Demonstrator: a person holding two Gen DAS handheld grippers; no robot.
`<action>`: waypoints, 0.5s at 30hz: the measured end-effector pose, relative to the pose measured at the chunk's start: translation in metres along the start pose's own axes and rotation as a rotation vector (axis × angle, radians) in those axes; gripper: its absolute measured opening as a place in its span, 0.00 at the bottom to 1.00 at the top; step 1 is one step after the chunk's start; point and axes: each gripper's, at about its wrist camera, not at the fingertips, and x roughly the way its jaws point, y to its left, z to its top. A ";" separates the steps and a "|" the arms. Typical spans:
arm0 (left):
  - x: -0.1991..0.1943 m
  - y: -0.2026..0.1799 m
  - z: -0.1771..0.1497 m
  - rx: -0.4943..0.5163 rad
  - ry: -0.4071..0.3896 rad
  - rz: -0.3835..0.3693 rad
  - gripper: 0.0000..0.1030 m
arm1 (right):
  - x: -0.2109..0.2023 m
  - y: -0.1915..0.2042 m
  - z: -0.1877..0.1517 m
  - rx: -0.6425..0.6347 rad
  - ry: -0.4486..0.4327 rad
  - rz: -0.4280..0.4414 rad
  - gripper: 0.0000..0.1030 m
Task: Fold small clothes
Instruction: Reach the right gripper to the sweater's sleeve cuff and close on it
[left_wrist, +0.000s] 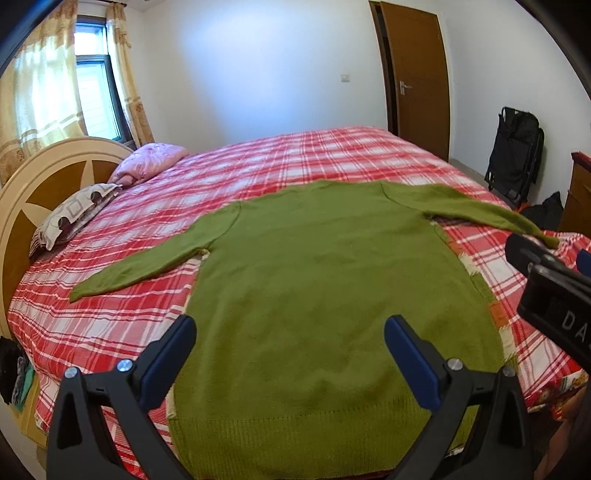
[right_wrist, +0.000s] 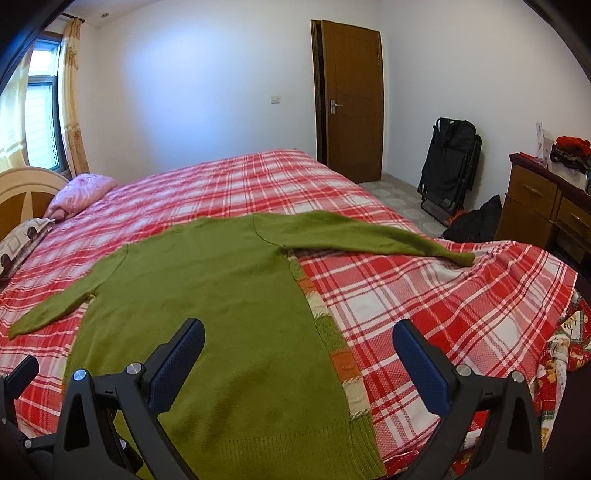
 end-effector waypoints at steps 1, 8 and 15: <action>0.003 -0.001 -0.001 0.002 0.007 -0.001 1.00 | 0.003 0.000 -0.001 0.001 0.004 -0.002 0.99; 0.023 0.001 -0.001 -0.009 0.063 -0.008 1.00 | 0.024 -0.012 0.004 0.014 0.014 -0.033 0.99; 0.047 0.011 0.011 -0.019 0.066 -0.005 1.00 | 0.054 -0.076 0.031 0.122 0.017 -0.122 0.99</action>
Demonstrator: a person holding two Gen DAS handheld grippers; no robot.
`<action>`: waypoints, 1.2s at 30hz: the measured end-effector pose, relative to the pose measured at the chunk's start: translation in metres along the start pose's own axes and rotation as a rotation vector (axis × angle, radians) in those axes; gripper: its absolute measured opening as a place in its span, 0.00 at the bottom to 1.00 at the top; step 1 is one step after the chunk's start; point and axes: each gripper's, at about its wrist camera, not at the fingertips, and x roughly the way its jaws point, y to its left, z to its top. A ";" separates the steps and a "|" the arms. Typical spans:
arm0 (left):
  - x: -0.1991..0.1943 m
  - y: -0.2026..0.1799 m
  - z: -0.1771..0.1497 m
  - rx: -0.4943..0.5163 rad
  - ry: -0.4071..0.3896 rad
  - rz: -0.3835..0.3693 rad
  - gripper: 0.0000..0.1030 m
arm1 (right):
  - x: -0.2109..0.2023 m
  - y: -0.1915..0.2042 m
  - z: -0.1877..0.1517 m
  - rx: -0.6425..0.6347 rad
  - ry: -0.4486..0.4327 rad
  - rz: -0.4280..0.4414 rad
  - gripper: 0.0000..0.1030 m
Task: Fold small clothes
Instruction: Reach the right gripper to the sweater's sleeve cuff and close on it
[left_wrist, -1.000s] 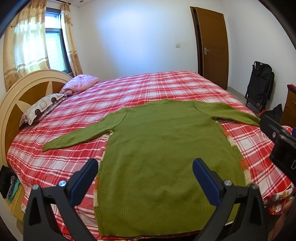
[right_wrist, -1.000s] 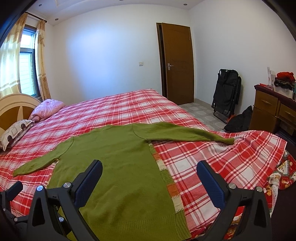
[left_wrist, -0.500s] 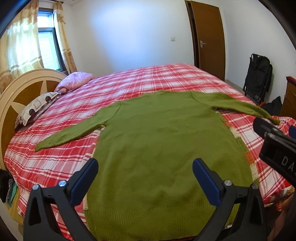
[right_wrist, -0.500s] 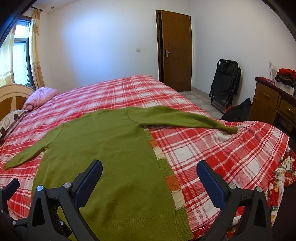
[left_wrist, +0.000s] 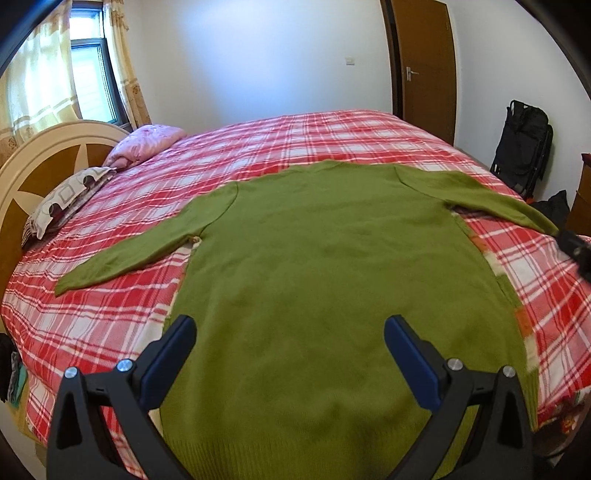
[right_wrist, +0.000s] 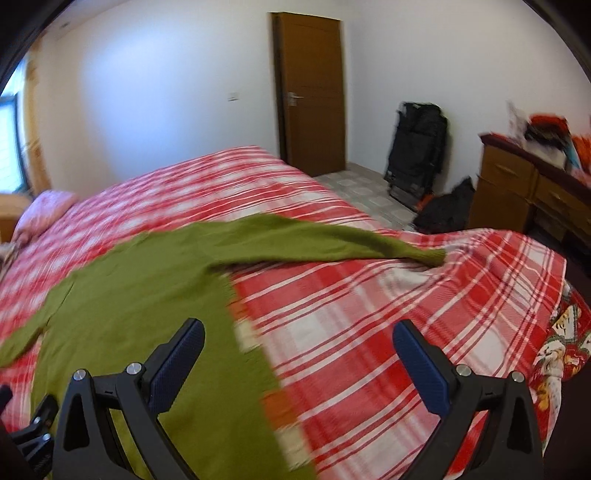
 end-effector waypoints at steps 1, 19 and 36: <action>0.004 0.001 0.003 0.000 0.002 0.001 1.00 | 0.004 -0.013 0.006 0.028 -0.014 -0.007 0.99; 0.046 -0.019 0.052 0.023 0.001 -0.009 1.00 | 0.112 -0.186 0.069 0.418 0.148 -0.184 0.97; 0.058 -0.042 0.056 0.078 0.021 -0.005 1.00 | 0.101 -0.112 0.086 0.106 0.001 -0.310 0.97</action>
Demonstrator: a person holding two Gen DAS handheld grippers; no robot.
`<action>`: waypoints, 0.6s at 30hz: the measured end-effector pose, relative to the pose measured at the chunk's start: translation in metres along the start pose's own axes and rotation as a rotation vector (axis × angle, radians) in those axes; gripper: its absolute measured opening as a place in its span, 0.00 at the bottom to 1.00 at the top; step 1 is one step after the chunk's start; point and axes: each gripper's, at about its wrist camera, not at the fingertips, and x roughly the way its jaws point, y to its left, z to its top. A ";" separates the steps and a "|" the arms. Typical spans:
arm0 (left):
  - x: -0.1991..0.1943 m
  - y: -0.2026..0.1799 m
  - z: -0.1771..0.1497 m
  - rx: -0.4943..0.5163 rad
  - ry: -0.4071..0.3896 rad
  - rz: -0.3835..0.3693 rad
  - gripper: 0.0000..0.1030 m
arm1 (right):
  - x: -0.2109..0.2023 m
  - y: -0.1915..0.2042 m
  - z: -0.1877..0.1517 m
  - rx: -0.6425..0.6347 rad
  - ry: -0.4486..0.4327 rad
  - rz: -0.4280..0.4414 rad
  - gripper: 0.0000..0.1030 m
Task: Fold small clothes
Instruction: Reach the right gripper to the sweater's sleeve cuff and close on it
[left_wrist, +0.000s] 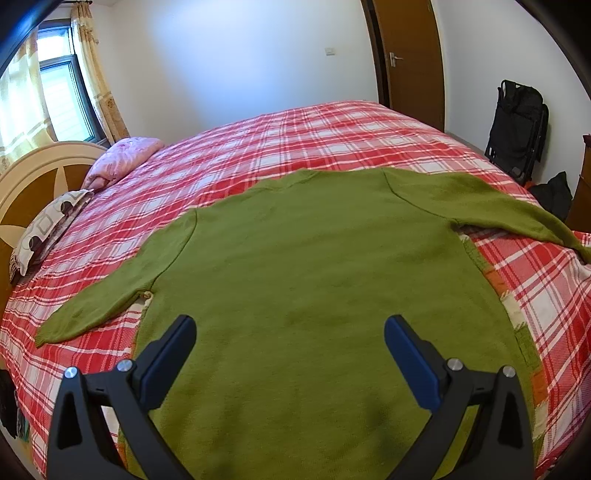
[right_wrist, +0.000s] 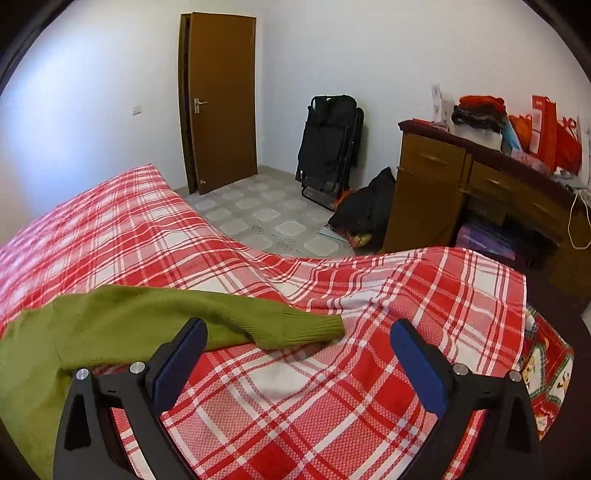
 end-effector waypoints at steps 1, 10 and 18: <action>0.001 0.000 0.000 -0.002 0.001 0.001 1.00 | 0.002 0.001 0.000 0.001 0.005 -0.002 0.97; 0.010 0.008 0.000 -0.032 0.019 0.016 1.00 | 0.017 -0.001 -0.002 0.020 0.051 -0.019 0.97; 0.015 0.008 -0.003 -0.028 0.032 0.018 1.00 | 0.053 -0.038 -0.003 0.213 0.212 0.125 0.86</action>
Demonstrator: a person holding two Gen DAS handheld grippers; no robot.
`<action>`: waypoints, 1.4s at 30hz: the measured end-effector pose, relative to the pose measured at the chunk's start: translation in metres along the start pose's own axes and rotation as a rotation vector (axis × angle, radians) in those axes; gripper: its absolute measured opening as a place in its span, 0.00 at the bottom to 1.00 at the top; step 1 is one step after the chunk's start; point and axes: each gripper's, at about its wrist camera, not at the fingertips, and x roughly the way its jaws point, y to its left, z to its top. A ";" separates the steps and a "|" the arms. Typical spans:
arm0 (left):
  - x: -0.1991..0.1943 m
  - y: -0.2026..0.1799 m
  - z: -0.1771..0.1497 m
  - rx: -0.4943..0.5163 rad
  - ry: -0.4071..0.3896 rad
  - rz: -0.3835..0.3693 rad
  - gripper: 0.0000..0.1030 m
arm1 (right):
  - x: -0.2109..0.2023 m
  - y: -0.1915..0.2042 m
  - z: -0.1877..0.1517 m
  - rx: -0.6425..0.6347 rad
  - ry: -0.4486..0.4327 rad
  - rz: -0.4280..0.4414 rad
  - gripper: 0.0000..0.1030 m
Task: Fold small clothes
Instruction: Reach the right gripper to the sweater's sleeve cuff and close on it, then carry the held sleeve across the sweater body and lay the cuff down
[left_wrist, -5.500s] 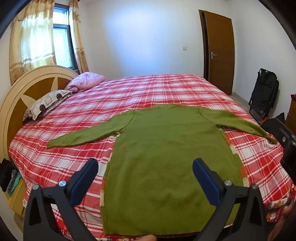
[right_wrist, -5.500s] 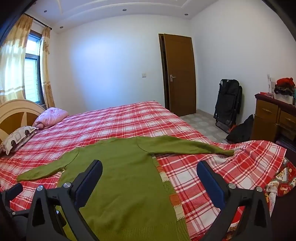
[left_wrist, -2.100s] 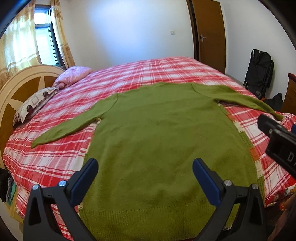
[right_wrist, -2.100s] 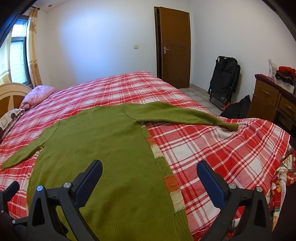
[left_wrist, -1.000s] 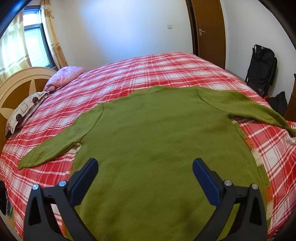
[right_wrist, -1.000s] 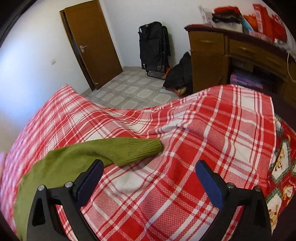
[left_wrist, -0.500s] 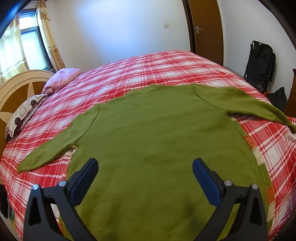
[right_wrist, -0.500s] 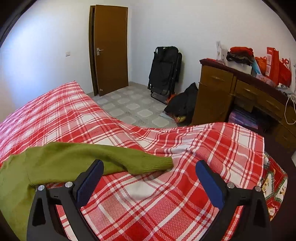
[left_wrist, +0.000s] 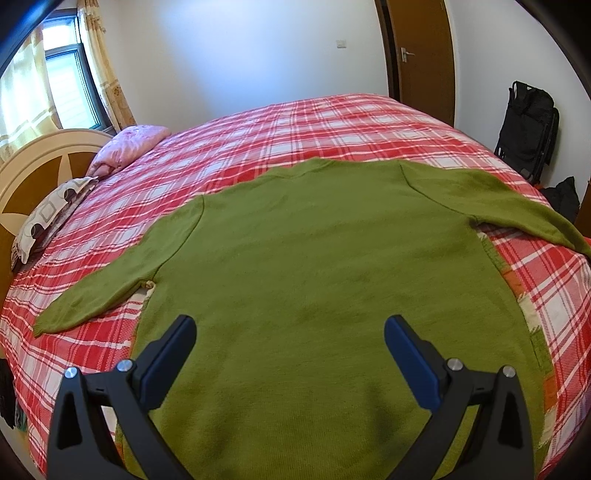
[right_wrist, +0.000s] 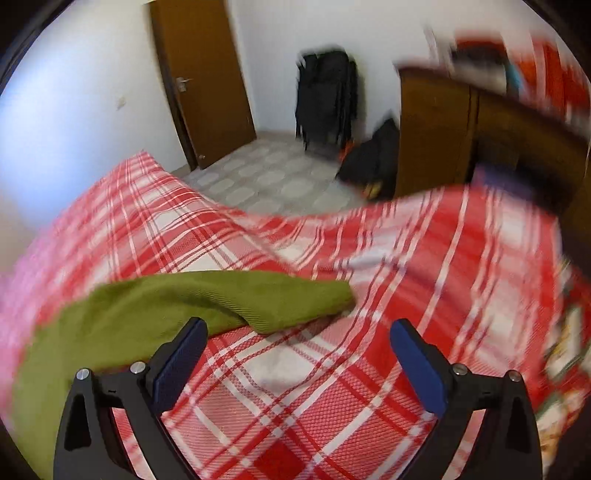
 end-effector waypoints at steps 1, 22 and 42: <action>0.000 0.001 0.000 -0.001 0.000 0.001 1.00 | 0.008 -0.017 0.005 0.084 0.039 0.055 0.69; 0.024 0.012 -0.002 -0.044 0.055 0.020 1.00 | 0.090 -0.040 0.037 0.263 0.303 0.048 0.54; 0.021 0.023 0.000 -0.063 0.041 0.025 1.00 | 0.031 0.007 0.066 0.075 0.076 0.219 0.08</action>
